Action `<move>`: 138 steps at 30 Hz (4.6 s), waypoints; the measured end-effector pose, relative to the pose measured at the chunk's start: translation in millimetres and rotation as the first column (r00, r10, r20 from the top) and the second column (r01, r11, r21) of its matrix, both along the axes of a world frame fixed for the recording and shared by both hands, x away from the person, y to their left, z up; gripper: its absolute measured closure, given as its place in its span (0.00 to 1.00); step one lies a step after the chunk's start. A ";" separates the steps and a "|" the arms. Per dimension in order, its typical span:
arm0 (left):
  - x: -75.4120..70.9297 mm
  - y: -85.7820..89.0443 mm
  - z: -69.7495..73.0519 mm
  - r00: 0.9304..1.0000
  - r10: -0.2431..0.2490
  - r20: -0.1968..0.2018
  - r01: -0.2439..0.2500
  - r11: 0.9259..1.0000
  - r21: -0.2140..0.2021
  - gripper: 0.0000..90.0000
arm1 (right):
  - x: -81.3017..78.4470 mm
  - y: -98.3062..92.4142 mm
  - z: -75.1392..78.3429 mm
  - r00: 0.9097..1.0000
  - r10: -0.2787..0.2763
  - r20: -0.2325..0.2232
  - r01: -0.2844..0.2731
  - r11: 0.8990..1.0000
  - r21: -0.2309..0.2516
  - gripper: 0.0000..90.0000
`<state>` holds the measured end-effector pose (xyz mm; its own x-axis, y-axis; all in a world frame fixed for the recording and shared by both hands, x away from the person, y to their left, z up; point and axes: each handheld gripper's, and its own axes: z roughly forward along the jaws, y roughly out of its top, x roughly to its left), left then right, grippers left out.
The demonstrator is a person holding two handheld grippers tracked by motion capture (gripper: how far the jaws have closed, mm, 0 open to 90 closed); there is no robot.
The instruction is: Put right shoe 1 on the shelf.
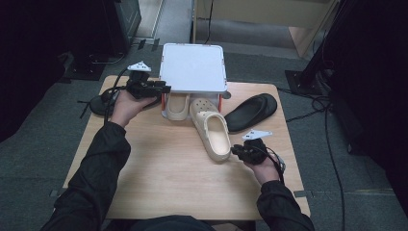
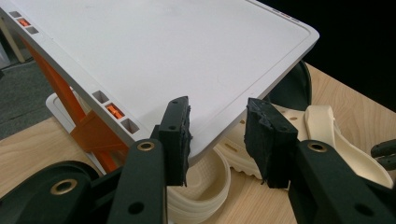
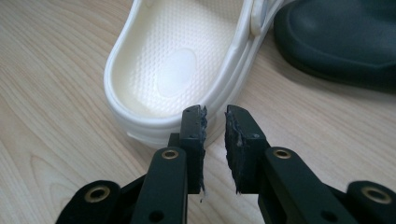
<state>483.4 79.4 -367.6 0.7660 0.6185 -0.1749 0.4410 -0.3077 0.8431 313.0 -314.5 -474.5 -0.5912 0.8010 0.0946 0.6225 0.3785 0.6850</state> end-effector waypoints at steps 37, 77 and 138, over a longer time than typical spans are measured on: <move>0.0 -0.5 -0.3 1.000 0.002 0.004 -0.002 1.000 0.000 0.68 | -15.2 48.3 -11.5 0.992 0.110 -0.066 -0.108 0.994 0.032 0.84; 0.0 -0.1 -0.4 1.000 0.002 0.005 -0.002 1.000 0.001 0.69 | -9.7 90.1 -21.2 0.966 0.257 0.019 -0.254 0.963 -0.094 0.94; -0.1 -0.1 -0.9 1.000 0.004 0.010 -0.004 1.000 0.000 0.71 | 108.4 99.0 -1.0 0.991 0.061 0.117 -0.056 0.997 -0.045 0.94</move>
